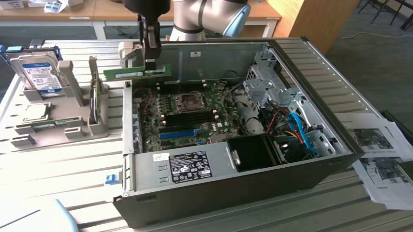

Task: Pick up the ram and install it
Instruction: 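Pick up the ram and move it above insertion slot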

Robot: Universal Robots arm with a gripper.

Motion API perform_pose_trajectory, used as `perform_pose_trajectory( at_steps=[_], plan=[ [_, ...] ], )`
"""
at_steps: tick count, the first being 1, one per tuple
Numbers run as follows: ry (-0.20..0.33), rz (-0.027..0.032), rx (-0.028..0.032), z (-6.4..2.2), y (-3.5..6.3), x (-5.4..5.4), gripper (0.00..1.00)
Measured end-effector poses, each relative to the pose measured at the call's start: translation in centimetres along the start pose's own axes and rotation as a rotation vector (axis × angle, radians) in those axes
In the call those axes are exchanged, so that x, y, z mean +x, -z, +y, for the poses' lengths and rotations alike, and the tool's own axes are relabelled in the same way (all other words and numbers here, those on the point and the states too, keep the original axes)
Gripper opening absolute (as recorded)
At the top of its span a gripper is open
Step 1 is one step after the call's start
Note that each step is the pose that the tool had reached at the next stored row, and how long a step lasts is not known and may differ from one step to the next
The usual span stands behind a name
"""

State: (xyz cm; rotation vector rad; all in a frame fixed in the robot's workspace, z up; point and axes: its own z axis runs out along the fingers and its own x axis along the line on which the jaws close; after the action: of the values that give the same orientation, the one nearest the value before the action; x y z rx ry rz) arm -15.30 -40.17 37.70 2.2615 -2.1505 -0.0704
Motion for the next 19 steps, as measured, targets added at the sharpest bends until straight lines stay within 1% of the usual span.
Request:
perform_pose_trajectory(
  at_steps=[19],
  plan=[
    [0.0, 0.0, 0.0, -4.92, 0.23, 0.2, 0.11]
  ],
)
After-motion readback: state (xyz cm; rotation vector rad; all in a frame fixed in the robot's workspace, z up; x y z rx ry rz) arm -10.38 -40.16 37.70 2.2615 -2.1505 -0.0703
